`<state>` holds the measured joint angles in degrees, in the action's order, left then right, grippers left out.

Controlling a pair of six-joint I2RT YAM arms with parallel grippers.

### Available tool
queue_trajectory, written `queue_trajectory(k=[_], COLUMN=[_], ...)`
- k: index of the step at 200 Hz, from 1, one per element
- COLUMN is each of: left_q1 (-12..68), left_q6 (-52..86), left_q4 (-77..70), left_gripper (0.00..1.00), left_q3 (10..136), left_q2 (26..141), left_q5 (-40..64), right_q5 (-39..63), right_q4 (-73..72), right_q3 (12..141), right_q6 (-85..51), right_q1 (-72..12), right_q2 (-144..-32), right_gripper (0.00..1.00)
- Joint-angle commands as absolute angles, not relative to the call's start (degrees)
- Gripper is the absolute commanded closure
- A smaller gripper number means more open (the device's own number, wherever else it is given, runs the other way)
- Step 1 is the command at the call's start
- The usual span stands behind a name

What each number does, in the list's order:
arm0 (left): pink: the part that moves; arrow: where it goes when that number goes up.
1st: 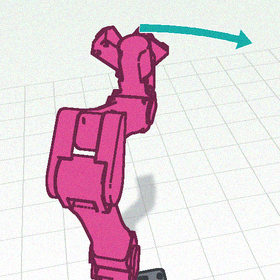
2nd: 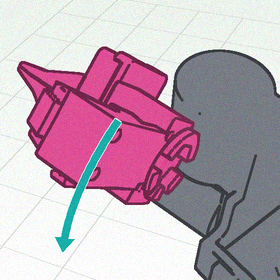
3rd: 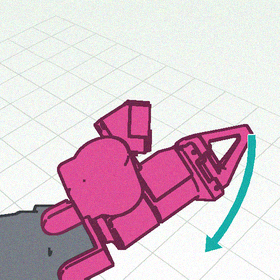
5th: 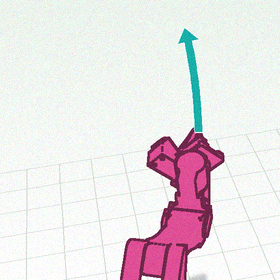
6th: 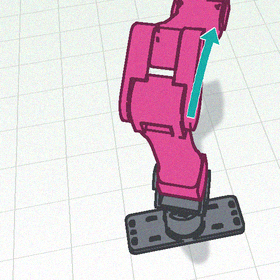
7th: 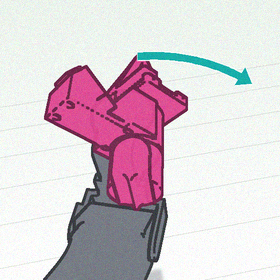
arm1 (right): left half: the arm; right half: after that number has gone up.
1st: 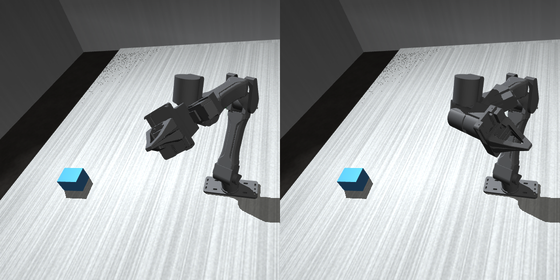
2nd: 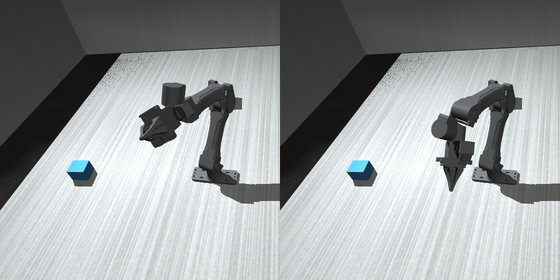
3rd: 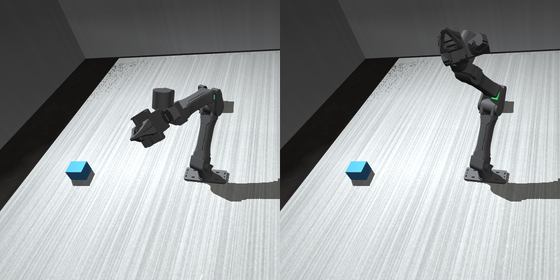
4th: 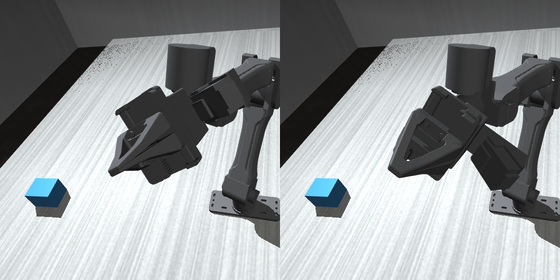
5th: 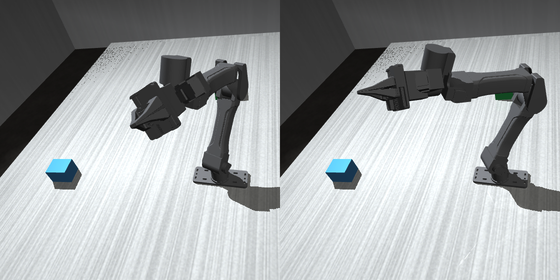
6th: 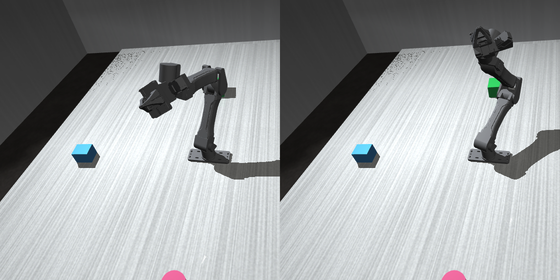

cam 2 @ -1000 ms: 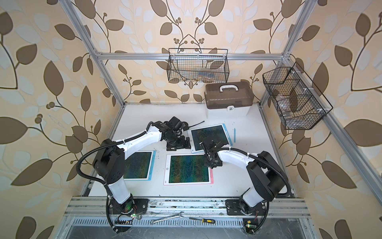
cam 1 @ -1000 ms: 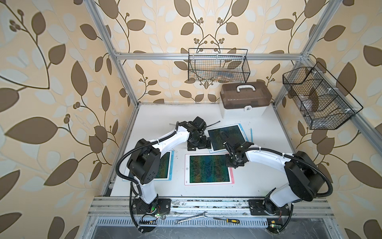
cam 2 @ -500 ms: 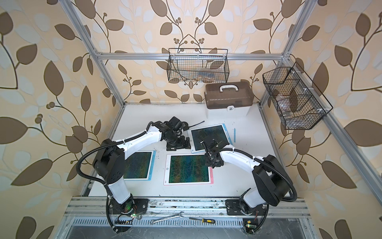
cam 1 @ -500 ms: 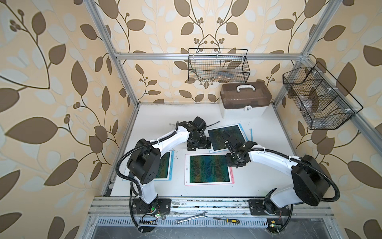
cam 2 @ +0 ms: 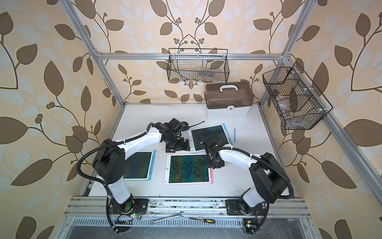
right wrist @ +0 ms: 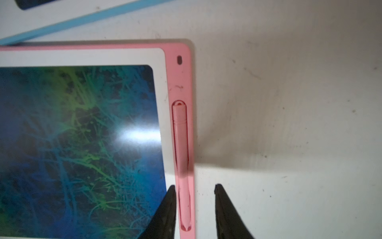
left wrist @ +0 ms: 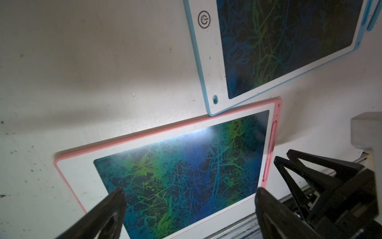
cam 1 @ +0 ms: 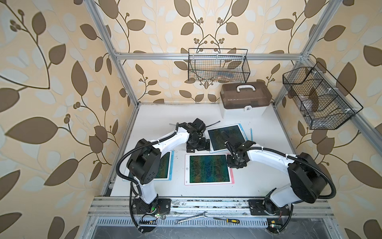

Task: Place the stylus back onto the writing tablet
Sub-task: Place the stylus on the writing tablet.

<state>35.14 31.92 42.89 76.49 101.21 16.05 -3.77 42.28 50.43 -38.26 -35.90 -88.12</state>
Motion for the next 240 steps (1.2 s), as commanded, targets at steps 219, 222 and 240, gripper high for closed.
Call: queue_trajectory(k=[219, 222, 240], left_q1=[34.3, 34.3, 34.2], left_q6=[32.2, 32.2, 32.2], left_q4=[43.7, 43.7, 43.7], left_gripper=[0.02, 0.02, 0.02], left_q3=[75.3, 75.2, 75.2], left_q2=[97.8, 97.9, 97.7], left_q5=[15.3, 15.3, 15.2], right_q5=[-1.4, -1.4, -1.4], right_q4=[40.2, 40.3, 40.1], right_q3=[52.3, 52.3, 52.1], right_q6=[-38.1, -38.0, -38.0], right_q1=[-36.7, -36.7, -36.7], right_q2=[-92.5, -92.6, -92.9], right_gripper=[0.99, 1.00, 1.00])
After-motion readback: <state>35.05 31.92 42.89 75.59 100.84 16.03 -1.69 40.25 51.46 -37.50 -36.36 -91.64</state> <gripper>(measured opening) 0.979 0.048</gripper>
